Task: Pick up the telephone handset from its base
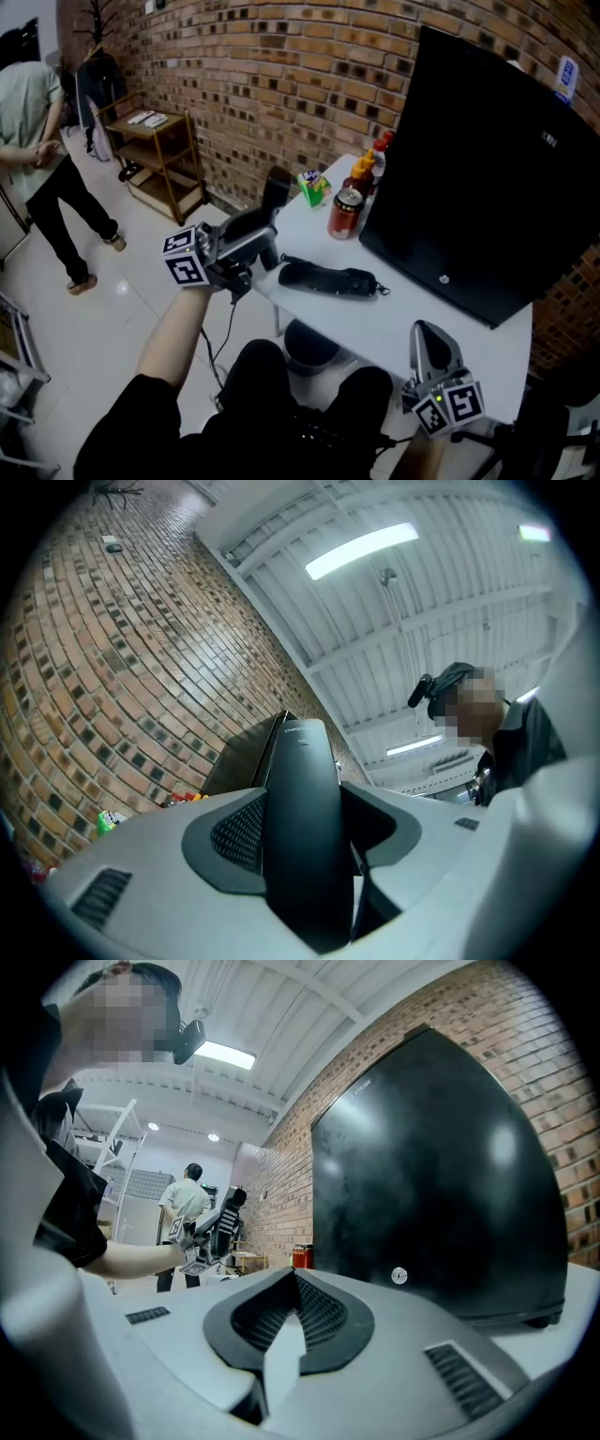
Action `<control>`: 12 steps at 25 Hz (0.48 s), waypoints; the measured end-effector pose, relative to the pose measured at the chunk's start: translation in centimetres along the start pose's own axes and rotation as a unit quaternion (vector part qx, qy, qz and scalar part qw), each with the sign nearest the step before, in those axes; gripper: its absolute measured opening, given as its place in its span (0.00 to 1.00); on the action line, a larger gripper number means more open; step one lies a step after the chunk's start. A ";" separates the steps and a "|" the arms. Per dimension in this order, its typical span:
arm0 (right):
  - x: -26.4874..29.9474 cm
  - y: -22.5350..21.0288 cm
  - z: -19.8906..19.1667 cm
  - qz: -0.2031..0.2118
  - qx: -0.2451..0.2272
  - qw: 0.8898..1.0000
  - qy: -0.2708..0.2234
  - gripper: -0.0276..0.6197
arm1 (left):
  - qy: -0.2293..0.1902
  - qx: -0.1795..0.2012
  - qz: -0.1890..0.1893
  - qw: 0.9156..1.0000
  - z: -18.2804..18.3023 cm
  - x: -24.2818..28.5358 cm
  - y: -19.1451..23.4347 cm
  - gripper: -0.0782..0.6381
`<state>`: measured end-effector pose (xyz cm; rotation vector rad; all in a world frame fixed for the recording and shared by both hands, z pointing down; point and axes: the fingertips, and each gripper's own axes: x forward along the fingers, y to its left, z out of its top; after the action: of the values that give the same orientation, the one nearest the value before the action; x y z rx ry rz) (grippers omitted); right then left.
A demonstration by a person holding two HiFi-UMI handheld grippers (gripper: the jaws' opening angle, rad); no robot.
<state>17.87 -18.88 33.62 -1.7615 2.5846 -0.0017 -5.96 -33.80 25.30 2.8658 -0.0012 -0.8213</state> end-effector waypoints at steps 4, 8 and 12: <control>0.0 -0.2 0.4 -0.004 0.001 1.000 -0.010 0.06 | -0.010 -0.001 0.002 1.000 0.3 -0.1 0.4 0.46; -0.2 -0.4 0.5 -0.014 -0.007 1.000 -0.013 0.06 | -0.018 0.005 0.004 1.000 0.7 -0.4 0.3 0.46; -0.3 -1.2 0.0 -0.034 -0.013 0.999 -0.005 0.06 | -0.014 0.006 0.004 1.000 0.6 -0.4 0.4 0.46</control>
<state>19.12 -19.07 33.65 -1.8515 2.5275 0.0407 -6.58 -34.25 25.08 2.8638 -0.0212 -0.8622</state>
